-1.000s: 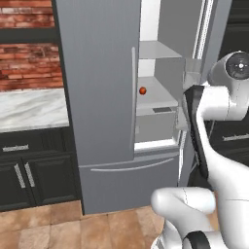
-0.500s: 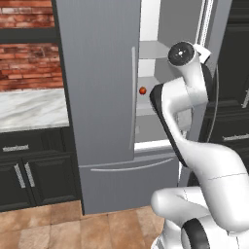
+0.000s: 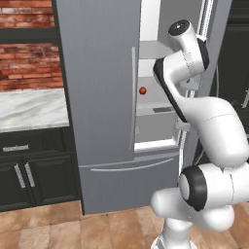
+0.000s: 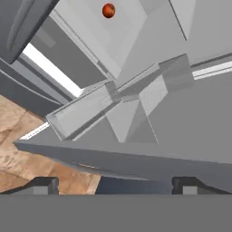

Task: Retrieve the orange and apple from the fridge and place them into the bowl on the dining table.

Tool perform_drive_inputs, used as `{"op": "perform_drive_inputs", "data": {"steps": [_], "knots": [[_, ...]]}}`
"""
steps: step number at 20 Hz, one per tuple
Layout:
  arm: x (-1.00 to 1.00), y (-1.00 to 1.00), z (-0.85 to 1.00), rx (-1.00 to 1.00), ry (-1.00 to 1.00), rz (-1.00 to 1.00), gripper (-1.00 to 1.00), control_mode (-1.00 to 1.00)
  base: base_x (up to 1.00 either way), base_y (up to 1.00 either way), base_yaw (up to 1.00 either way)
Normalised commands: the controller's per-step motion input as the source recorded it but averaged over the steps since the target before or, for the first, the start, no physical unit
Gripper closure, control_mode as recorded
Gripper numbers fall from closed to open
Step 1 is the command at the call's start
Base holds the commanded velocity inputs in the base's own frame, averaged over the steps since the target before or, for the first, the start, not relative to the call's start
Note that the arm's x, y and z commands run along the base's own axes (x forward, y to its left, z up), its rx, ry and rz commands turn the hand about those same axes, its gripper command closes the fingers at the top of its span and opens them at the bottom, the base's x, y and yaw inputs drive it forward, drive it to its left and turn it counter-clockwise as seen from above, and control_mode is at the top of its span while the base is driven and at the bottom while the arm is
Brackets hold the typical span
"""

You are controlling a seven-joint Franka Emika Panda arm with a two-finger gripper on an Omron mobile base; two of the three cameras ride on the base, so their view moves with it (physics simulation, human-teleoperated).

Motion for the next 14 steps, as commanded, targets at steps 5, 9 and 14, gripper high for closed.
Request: {"op": "perform_drive_inputs", "data": {"steps": [5,9,14], "knots": [[0.91,-0.40,-0.01,-0.03,0.02,0.00,-1.00,-1.00,0.00,0.00,0.00],[0.86,-0.14,-0.07,-0.13,-0.04,0.00,-1.00,-1.00,0.00,0.00,0.00],[0.80,-0.09,-0.08,-0.15,-0.01,0.00,-1.00,-1.00,0.00,0.00,0.00]]}}
